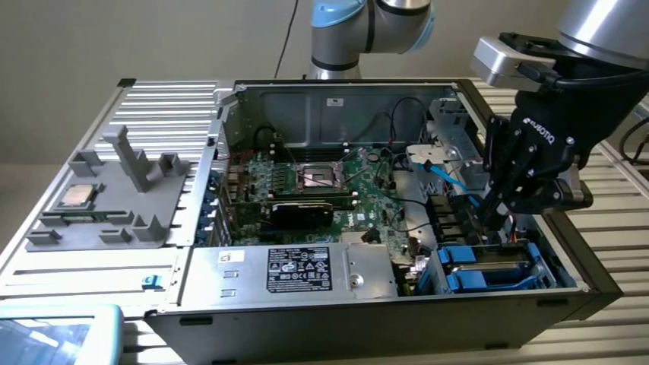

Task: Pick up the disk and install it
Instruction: 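Insert the second disk wire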

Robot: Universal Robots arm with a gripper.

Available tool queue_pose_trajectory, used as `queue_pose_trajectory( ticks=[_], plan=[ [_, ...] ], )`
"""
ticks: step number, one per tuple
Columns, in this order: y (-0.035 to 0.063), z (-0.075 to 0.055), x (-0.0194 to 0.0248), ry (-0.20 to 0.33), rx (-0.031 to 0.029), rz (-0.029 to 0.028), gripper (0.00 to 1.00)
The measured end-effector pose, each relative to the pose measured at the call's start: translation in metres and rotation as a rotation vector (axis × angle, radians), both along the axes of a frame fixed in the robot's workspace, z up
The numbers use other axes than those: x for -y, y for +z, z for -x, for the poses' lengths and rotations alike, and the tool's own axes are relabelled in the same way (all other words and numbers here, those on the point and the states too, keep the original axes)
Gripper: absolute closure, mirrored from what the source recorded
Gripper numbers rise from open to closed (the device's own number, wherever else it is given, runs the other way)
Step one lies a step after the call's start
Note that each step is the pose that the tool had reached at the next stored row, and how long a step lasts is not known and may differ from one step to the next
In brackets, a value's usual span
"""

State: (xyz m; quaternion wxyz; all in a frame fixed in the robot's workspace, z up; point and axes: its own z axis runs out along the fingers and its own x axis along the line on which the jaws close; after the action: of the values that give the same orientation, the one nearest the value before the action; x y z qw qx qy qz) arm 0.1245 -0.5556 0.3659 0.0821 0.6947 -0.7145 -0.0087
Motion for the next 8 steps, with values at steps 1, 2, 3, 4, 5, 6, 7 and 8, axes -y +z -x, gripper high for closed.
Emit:
queue_pose_trajectory(
  ticks=[1, 2, 3, 4, 5, 6, 7, 8],
  plan=[
    [-0.0002, 0.0000, 0.0013, -0.001, 0.0000, -0.0002, 0.85],
    [-0.0003, 0.0000, 0.0023, -0.003, 0.0000, -0.0002, 0.85],
    [-0.0005, 0.0000, 0.0034, -0.004, 0.0000, -0.0005, 0.85],
    [-0.0009, 0.0000, 0.0048, -0.006, 0.0000, -0.0012, 0.85],
    [-0.0012, 0.0000, 0.0060, -0.008, 0.0000, -0.0020, 0.85],
    [-0.0015, 0.0000, 0.0072, -0.011, 0.0000, -0.0028, 0.85],
    [-0.0019, 0.0000, 0.0086, -0.013, 0.0000, -0.0038, 0.85],
    [-0.0023, 0.0000, 0.0096, -0.014, 0.0000, -0.0045, 0.85]
  ],
)
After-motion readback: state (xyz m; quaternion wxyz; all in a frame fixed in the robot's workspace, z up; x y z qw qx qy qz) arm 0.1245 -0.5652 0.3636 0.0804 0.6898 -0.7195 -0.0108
